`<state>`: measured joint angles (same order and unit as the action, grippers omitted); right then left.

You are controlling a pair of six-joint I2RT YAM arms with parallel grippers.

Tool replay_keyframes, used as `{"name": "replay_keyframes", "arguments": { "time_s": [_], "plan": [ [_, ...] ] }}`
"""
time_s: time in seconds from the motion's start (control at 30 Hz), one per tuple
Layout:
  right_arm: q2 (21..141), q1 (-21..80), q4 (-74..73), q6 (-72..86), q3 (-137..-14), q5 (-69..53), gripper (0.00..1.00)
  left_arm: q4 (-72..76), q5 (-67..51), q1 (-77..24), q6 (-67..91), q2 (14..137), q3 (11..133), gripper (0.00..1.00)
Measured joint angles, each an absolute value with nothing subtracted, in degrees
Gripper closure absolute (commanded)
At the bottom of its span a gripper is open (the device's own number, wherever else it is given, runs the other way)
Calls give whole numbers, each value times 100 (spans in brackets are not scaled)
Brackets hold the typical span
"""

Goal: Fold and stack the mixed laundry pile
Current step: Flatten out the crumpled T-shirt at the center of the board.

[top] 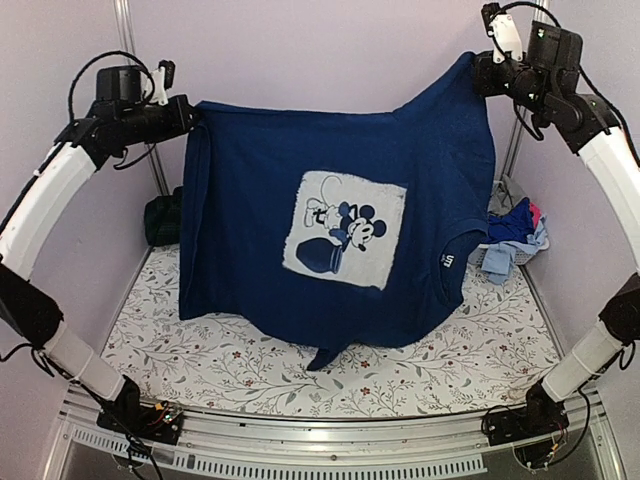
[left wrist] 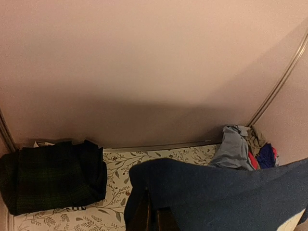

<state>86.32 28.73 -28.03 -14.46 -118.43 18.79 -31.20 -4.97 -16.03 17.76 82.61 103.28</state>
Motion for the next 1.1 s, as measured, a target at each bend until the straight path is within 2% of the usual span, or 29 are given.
{"name": "replay_keyframes", "arguments": {
  "time_s": [0.17, 0.33, 0.4, 0.47, 0.6, 0.73, 0.83, 0.93, 1.1],
  "plan": [
    [9644, 2108, -2707, -1068, -12339, 1323, 100, -3116, -919, -1247, 2051, 9662, 10659, 100],
    [11076, 1621, -2436, -622, -14265, 692, 100, -3061, -1240, -967, 2263, 11384, 13109, 100],
    [11183, 1481, -2075, -489, -14422, 414, 100, -2814, -1352, -849, 2366, 11679, 13902, 100],
    [11155, 1431, -1671, -414, -14407, 137, 100, -2456, -1472, -733, 2408, 11566, 14011, 100],
    [10938, 1426, -1013, -338, -14306, -475, 100, -1487, -1586, -550, 2292, 10551, 12805, 100],
    [10348, 1455, -591, -272, -13340, -1107, 100, -600, -1761, -419, 2078, 9367, 10805, 100],
    [9773, 1500, -449, -80, -11931, -1651, 100, -270, -2047, -292, 1942, 8875, 9312, 100],
    [9124, 1680, -434, 93, -9953, -1929, 100, -233, -2438, -239, 1850, 8689, 7767, 100],
    [8025, 2086, -1310, 381, -7266, -2156, 100, -692, -2757, -305, 1896, 7808, 5590, 100]
  ]
}}
